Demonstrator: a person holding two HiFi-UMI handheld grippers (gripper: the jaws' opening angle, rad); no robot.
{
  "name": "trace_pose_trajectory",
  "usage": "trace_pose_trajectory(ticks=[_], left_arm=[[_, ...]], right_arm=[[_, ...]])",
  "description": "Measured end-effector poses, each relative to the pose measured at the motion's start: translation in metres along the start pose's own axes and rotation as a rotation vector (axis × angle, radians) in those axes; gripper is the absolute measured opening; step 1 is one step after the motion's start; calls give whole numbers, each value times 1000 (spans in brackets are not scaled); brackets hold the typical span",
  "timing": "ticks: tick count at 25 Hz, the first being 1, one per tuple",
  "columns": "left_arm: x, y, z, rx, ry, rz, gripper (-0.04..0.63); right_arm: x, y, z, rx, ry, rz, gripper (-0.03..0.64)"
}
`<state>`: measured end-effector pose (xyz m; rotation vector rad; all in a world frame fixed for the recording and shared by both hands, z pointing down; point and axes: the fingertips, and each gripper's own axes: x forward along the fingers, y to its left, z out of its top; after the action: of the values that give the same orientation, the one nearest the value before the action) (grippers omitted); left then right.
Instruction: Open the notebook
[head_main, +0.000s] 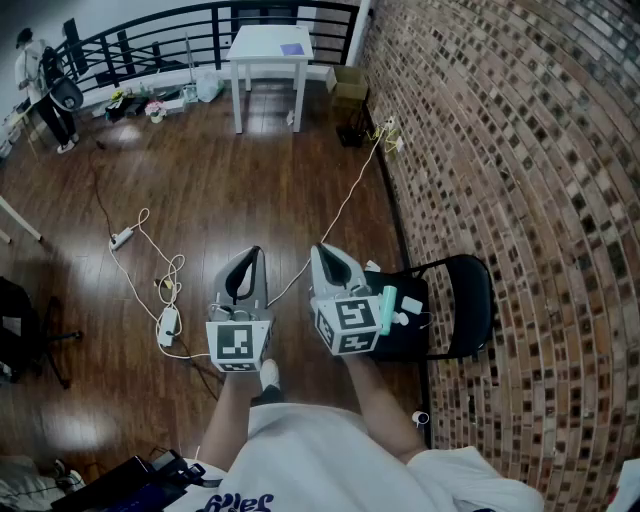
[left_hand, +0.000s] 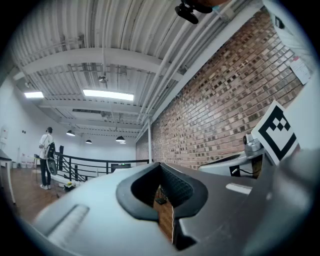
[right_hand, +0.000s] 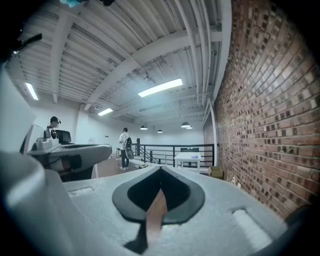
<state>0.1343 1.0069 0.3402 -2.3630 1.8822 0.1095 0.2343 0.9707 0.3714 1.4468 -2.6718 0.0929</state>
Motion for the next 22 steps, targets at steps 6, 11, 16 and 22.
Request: trace_pose_trajectory(ticks=[6,11,16,22], left_arm=[[62,66,-20,-68,35,-1,15],[128,86,-61,-140,86,7,10],[231,105,-87,-111,126,9,9],[381,108,-75,-30,88,7,14]], right_arm=[[81,-3,11,20,-30,-74,-15],[132,-56,-1,53,1,-179,-14],[215,-132,11,41,-30,-184,-14],[320,-225,66,-33,-154,-44,-11]])
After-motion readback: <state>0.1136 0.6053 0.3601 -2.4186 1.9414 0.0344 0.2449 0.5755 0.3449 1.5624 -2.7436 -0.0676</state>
